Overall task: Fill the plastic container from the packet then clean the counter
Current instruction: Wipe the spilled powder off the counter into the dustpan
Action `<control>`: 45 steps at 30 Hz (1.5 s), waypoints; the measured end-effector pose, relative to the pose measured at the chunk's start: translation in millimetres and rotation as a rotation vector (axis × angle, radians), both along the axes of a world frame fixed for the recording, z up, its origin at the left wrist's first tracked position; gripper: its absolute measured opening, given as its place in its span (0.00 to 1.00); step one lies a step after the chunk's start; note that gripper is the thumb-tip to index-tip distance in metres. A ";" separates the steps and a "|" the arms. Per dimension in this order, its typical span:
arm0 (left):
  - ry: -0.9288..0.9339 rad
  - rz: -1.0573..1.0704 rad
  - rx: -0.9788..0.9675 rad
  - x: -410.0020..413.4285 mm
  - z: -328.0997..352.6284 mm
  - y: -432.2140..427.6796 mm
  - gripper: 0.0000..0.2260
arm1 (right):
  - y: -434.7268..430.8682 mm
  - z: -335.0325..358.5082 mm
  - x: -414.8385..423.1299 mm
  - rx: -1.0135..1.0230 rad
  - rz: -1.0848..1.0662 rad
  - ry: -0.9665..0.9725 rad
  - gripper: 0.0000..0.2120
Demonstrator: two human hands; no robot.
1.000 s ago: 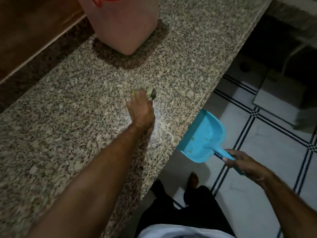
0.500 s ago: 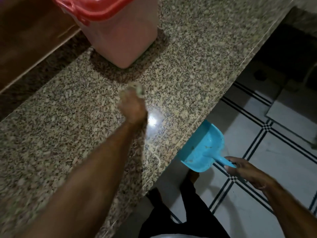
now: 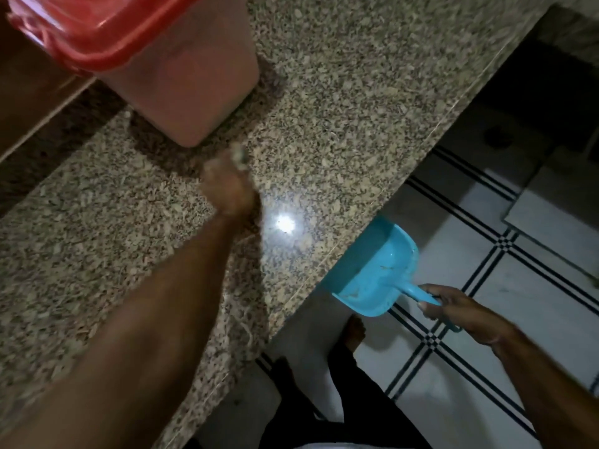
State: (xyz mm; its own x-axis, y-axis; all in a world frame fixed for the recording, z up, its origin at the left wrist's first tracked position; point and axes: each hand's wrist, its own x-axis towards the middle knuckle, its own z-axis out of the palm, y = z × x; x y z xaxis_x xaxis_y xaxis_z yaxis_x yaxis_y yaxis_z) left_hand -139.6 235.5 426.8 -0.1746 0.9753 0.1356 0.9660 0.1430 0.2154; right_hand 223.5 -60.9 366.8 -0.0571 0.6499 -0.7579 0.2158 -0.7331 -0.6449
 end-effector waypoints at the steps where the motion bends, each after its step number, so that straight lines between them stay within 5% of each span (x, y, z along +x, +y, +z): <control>1: -0.027 -0.099 -0.013 8.6 -9.4 3.9 0.12 | 3.5 0.8 4.1 -0.006 0.007 -0.004 0.10; 3: -0.128 -0.416 -0.053 57.6 13.8 -28.6 0.11 | 9.0 0.9 13.9 0.000 0.002 0.005 0.10; 5: -0.263 -0.507 0.020 72.3 20.3 -41.7 0.15 | 11.7 0.9 23.8 0.005 0.004 0.014 0.09; 9: 0.069 0.277 0.286 2.1 -13.0 24.7 0.17 | 10.2 -1.2 41.4 0.012 -0.009 0.015 0.08; 10: 0.128 0.507 0.266 -13.5 -20.4 46.8 0.19 | 8.6 -3.3 45.6 0.005 -0.022 0.015 0.07; 12: -0.048 0.611 0.008 -16.7 -39.8 77.0 0.24 | 5.7 -7.0 51.1 -0.006 -0.056 0.011 0.07; 14: -0.139 0.540 -0.076 15.3 -29.4 83.0 0.22 | 5.9 -7.6 55.4 -0.006 -0.077 0.018 0.09; 16: -0.055 0.294 0.069 62.0 -7.4 70.5 0.17 | 9.3 -9.1 59.4 -0.019 -0.082 0.013 0.13; 19: -0.129 -0.447 0.022 117.0 0.1 34.4 0.13 | 15.5 -8.7 64.0 -0.042 -0.078 -0.017 0.19; 21: -0.251 -0.712 0.005 114.6 -4.6 42.0 0.16 | 22.1 -1.9 64.6 -0.043 -0.100 -0.012 0.21; 27: -0.087 -0.023 -0.008 79.1 -11.1 141.8 0.17 | 37.9 14.3 66.7 -0.023 -0.124 0.028 0.11; 32: -0.023 -0.133 0.077 162.3 -3.0 124.6 0.08 | 46.6 15.2 75.3 0.028 -0.135 0.036 0.15; 37: -0.282 -0.782 0.062 220.1 6.3 52.9 0.12 | 54.0 2.9 80.7 0.029 -0.171 0.020 0.20; 39: -0.317 -0.715 0.116 211.3 12.5 79.5 0.12 | 55.6 -0.1 81.6 0.026 -0.201 0.036 0.21; 42: -0.164 -0.318 0.202 177.0 7.3 154.2 0.11 | 58.5 2.0 82.8 0.022 -0.196 0.052 0.14; 45: -0.131 -0.210 0.265 144.8 -133.2 278.3 0.10 | 57.7 2.0 87.0 0.024 -0.226 0.064 0.12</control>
